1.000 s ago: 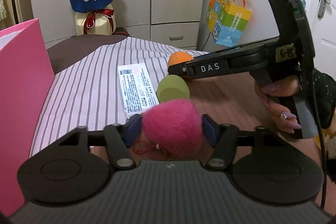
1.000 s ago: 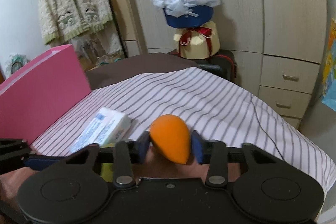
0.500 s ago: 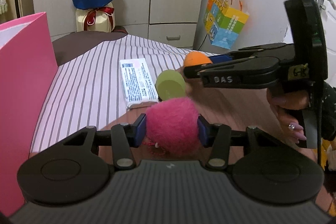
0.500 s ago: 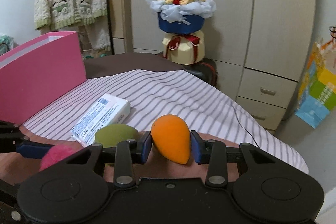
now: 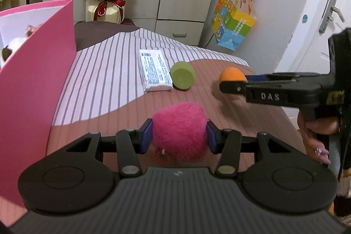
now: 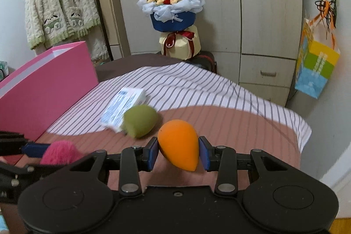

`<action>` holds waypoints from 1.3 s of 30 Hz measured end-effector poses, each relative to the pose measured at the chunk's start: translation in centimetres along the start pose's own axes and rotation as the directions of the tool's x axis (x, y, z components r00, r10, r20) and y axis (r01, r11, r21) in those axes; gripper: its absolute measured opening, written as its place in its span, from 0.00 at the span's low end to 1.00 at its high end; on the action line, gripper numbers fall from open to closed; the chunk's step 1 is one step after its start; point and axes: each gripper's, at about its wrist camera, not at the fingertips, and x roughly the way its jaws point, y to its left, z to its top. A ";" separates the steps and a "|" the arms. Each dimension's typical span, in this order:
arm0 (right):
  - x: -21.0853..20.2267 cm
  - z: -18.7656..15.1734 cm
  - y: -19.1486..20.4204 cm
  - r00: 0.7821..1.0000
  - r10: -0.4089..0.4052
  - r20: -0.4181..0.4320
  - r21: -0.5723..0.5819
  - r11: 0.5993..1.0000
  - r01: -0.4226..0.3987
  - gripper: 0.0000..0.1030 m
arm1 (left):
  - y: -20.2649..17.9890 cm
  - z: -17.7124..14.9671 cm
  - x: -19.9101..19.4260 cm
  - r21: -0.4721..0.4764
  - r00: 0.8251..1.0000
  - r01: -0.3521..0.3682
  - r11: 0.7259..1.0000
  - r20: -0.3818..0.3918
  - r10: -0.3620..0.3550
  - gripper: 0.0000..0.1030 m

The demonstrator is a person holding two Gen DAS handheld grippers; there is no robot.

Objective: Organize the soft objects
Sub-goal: 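Carry the pink pompom and orange sponge in both grippers over the pink box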

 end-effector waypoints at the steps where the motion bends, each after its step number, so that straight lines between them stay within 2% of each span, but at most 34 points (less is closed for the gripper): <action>1: -0.3 -0.3 0.3 1.000 0.003 -0.007 0.002 1.000 -0.003 0.43 | 0.1 -0.1 -0.4 -0.002 1.000 0.004 1.000 -0.004 -0.004 0.47; 10: -3.8 -2.2 3.1 0.996 0.031 -0.082 0.027 0.999 -0.029 0.43 | 1.0 -1.4 -3.9 -0.019 0.997 0.050 0.999 -0.058 -0.051 0.47; 15: -5.4 -3.0 4.7 0.991 0.074 -0.112 0.051 0.996 -0.068 0.43 | 1.3 -2.1 -5.5 -0.009 0.995 0.036 0.999 -0.096 -0.037 0.47; 19: -6.8 -3.5 6.1 0.985 0.099 -0.138 0.063 0.994 -0.091 0.43 | 2.4 -2.7 -6.8 -0.032 0.987 0.069 0.997 -0.141 -0.073 0.47; 27: -9.2 -3.9 9.0 0.964 0.178 -0.197 0.092 0.982 -0.162 0.43 | 4.2 -3.2 -10.0 -0.034 0.982 0.072 0.997 -0.171 -0.077 0.47; 35: -11.3 -3.3 12.8 0.939 0.263 -0.222 0.062 0.965 -0.256 0.43 | 6.2 -3.5 -13.8 -0.051 0.967 0.107 0.993 -0.227 -0.116 0.47; 39: -12.5 -2.5 15.0 0.926 0.304 -0.224 0.025 0.952 -0.306 0.44 | 6.8 -3.6 -16.0 -0.036 0.968 0.107 0.994 -0.223 -0.112 0.47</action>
